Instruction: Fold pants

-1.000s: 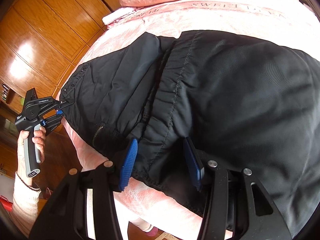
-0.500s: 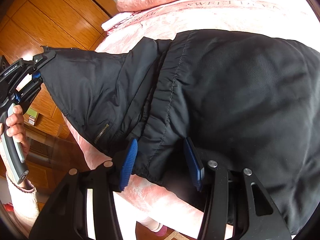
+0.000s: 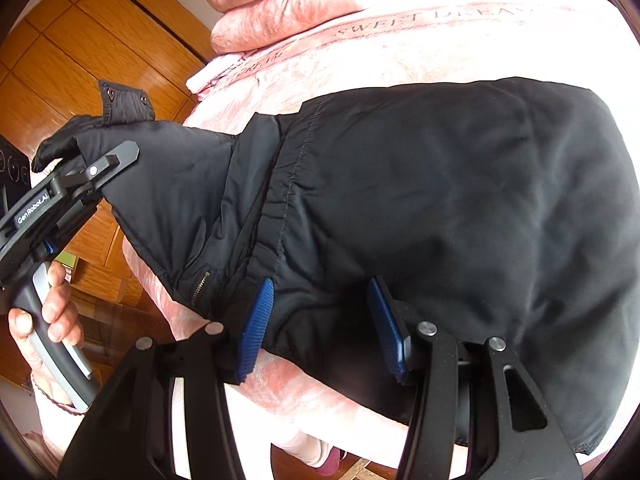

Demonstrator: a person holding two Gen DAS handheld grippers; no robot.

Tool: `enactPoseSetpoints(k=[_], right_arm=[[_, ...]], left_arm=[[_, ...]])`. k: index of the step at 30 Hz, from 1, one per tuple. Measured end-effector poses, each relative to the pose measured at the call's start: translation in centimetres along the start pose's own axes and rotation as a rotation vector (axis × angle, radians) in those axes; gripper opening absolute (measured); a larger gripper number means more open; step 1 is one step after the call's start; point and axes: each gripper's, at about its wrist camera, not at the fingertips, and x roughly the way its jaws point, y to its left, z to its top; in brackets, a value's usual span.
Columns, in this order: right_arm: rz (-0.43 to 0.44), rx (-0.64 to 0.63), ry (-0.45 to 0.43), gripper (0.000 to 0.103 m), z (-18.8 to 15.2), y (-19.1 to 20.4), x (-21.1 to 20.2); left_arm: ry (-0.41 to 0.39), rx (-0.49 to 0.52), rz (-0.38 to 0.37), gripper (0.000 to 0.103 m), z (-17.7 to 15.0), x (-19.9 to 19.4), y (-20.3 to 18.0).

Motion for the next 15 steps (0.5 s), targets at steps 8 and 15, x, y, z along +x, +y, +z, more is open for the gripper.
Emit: enactPoseSetpoints(k=[8, 15], right_arm=[[-0.002, 0.048, -0.029, 0.051, 0.0, -1.7, -1.1], [0.006, 0.081, -0.047, 0.051, -0.2, -2.3, -1.6]], left_arm=[[0.062, 0.140, 0.059, 0.013, 1.4, 1.4, -3.6], [0.203, 0.397, 0.120, 0.017, 0.2, 4.6, -9.4]])
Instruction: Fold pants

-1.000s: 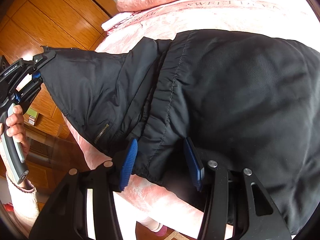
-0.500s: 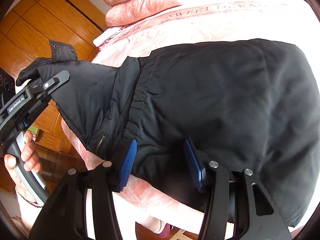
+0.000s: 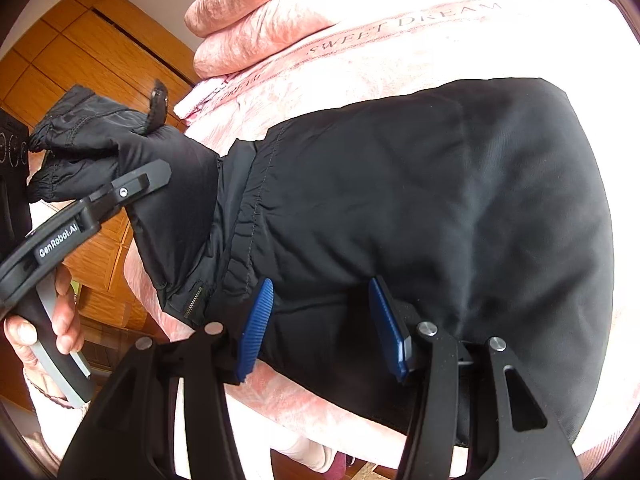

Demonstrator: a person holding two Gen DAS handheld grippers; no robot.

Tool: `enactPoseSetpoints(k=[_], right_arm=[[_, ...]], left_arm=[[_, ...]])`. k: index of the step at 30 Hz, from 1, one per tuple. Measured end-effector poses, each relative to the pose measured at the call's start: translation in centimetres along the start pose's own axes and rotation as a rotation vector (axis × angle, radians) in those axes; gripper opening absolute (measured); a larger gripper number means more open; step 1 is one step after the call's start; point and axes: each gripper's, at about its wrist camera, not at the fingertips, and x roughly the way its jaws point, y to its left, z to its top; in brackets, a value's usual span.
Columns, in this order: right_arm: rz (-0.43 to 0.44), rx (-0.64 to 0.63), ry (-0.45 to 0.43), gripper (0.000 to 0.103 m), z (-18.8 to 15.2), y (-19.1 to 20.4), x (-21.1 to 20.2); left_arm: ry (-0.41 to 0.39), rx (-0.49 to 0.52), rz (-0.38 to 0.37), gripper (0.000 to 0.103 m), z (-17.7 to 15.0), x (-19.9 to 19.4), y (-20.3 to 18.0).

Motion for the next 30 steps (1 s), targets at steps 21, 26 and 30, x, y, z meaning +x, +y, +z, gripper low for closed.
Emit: enactPoseSetpoints(k=[21, 26, 30], right_arm=[[-0.037, 0.057, -0.067, 0.066, 0.4, -1.0, -2.5], [0.061, 0.079, -0.112, 0.081, 2.7, -0.6, -3.5], [0.025, 0.040, -0.109, 0.086, 5.0, 0.2, -3.0]], left_arm=[[0.149, -0.024, -0.190, 0.026, -4.0, 3.2, 0.1], [0.144, -0.125, -0.266, 0.040, -5.0, 2.3, 2.7], [0.120, -0.211, -0.303, 0.066, -5.6, 2.0, 4.3]])
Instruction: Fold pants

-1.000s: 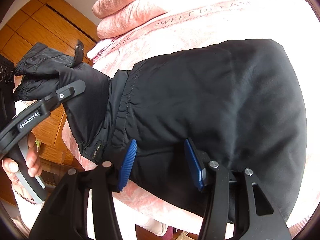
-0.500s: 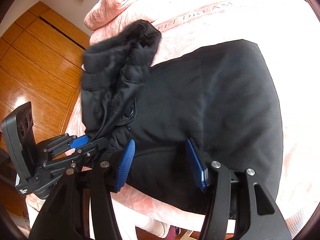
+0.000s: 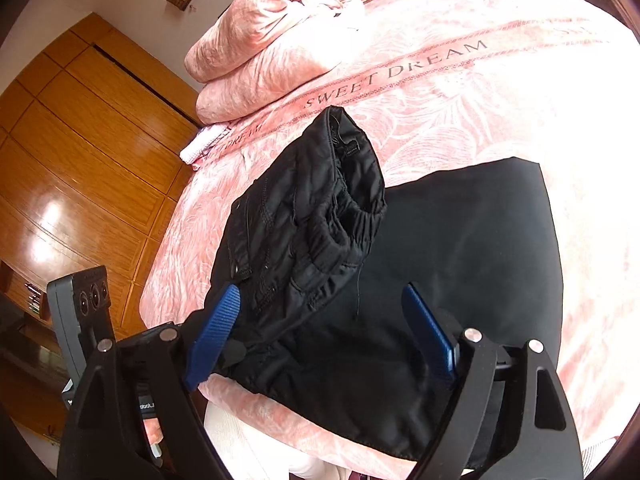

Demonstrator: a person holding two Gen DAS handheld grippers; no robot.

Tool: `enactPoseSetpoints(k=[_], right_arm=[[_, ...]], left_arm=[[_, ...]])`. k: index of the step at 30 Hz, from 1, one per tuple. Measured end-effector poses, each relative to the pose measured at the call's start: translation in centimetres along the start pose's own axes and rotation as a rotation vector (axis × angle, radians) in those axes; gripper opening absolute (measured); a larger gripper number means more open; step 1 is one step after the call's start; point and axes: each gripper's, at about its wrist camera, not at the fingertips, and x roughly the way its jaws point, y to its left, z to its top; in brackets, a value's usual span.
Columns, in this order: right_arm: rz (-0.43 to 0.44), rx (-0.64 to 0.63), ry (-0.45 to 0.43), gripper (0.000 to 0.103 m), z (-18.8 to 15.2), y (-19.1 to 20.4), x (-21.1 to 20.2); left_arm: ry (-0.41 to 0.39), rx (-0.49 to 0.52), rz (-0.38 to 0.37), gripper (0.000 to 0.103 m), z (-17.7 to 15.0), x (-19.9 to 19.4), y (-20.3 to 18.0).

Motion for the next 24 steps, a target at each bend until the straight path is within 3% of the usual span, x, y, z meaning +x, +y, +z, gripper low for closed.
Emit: enactPoseSetpoints(k=[3, 5, 8, 9, 11, 13, 15, 24], right_arm=[[-0.048, 0.000, 0.025, 0.088, 1.0, 0.2, 1.7], [-0.056, 0.014, 0.041, 0.088, 1.4, -0.4, 2.4], [-0.014, 0.071, 0.068, 0.088, 2.0, -1.4, 4.1], [0.007, 0.093, 0.080, 0.083, 2.2, -1.8, 4.7], [0.058, 0.129, 0.108, 0.065, 2.4, -2.4, 5.8], [0.065, 0.144, 0.120, 0.040, 2.5, -2.6, 6.5], [0.077, 0.108, 0.102, 0.032, 2.4, -2.3, 6.1], [0.129, -0.024, -0.021, 0.026, 0.9, 1.9, -0.7]], left_arm=[[-0.012, -0.031, 0.003, 0.068, -0.1, -0.4, 1.4], [-0.028, -0.044, 0.050, 0.070, -0.4, -0.7, 2.1], [-0.032, -0.082, 0.081, 0.070, 0.1, -0.2, 3.4], [-0.031, -0.094, 0.099, 0.070, 0.1, 0.1, 3.2], [-0.027, -0.113, 0.119, 0.070, 0.1, 0.3, 3.8], [-0.031, -0.139, 0.112, 0.070, 0.1, 0.4, 4.3], [-0.037, -0.154, 0.115, 0.071, 0.0, 0.1, 4.8], [-0.066, -0.204, 0.120, 0.073, 0.6, -0.2, 5.0]])
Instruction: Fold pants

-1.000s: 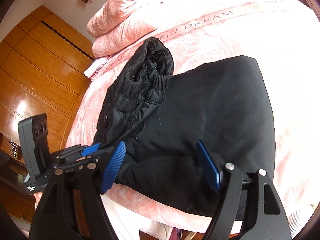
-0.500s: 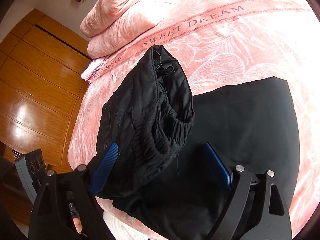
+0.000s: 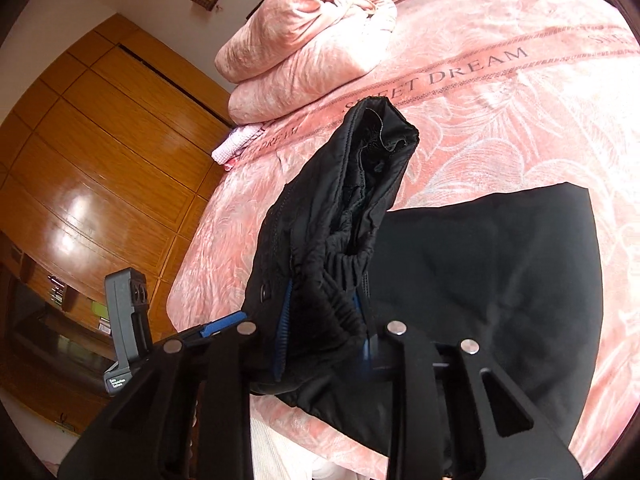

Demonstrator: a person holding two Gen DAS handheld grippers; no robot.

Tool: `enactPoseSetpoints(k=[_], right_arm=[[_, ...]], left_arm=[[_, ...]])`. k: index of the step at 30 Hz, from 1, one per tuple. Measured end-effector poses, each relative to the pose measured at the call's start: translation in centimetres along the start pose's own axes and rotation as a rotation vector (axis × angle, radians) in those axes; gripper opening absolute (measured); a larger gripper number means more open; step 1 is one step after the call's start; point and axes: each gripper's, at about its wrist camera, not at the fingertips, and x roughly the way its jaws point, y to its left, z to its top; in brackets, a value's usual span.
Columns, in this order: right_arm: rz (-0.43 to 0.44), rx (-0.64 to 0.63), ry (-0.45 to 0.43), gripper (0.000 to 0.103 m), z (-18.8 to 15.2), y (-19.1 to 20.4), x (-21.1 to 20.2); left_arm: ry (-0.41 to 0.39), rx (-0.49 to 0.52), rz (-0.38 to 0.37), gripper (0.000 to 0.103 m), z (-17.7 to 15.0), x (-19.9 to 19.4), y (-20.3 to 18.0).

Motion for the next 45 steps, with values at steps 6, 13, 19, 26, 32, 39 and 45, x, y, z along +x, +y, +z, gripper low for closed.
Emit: enactPoseSetpoints(k=[6, 13, 19, 26, 32, 39, 45], right_arm=[[-0.032, 0.019, -0.079, 0.026, -0.8, -0.6, -5.6], [-0.189, 0.139, 0.023, 0.027, -3.5, -6.6, -5.7], [-0.229, 0.139, 0.097, 0.041, -4.3, -8.3, -4.1], [-0.300, 0.083, 0.023, 0.066, -1.7, -8.2, -6.2], [-0.314, 0.077, 0.029, 0.066, 1.5, -9.0, -4.6], [-0.277, 0.140, 0.066, 0.045, 3.9, -11.0, -1.2], [-0.209, 0.107, 0.033, 0.004, 4.3, -10.0, -2.1]], left_arm=[[-0.024, 0.029, -0.001, 0.075, 0.4, -0.7, -1.0], [0.022, 0.077, 0.022, 0.075, 0.0, 1.6, -3.1], [0.020, 0.125, 0.070, 0.080, -0.3, 2.2, -4.0], [0.021, 0.103, 0.063, 0.080, -0.2, 1.7, -3.6], [0.009, 0.146, 0.092, 0.080, -0.7, 1.4, -5.2], [0.002, 0.173, 0.127, 0.087, -0.9, 1.8, -6.3], [0.008, 0.157, 0.129, 0.088, -0.8, 2.0, -6.0]])
